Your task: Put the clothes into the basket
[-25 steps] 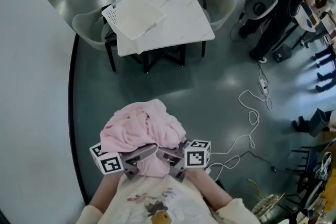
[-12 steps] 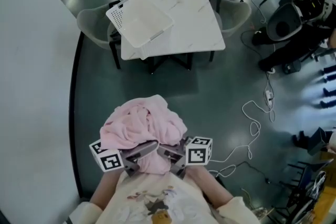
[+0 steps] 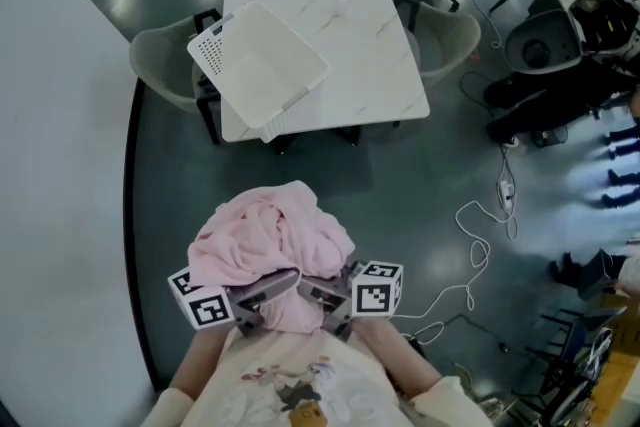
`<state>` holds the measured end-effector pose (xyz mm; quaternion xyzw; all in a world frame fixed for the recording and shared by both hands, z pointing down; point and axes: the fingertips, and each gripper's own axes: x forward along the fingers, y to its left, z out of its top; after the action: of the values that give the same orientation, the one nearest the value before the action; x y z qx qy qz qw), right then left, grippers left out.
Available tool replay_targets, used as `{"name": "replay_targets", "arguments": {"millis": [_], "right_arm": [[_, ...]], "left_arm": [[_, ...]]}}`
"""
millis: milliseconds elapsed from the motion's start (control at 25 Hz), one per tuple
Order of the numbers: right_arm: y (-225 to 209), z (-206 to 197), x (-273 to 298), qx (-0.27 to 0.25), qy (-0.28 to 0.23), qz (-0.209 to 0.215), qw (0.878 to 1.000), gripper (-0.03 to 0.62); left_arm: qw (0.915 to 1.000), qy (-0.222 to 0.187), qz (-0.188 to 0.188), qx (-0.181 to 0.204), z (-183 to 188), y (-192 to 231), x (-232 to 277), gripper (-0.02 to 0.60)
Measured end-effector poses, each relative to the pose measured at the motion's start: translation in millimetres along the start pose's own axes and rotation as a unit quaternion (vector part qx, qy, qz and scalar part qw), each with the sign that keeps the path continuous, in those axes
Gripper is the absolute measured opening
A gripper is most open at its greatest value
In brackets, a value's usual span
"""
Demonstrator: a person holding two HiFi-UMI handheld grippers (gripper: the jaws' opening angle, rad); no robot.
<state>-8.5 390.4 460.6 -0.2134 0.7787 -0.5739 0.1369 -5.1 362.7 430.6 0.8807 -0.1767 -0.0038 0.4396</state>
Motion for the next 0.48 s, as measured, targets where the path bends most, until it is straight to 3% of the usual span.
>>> {"name": "replay_targets", "arguments": {"millis": [480], "right_arm": [[-1.0, 131.9, 88.9, -0.028, -0.021, 0.006, 0.999, 0.278]], "left_arm": [[0.9989, 0.009, -0.026, 0.038, 145.9, 56.4, 28.4, 0.482]]}}
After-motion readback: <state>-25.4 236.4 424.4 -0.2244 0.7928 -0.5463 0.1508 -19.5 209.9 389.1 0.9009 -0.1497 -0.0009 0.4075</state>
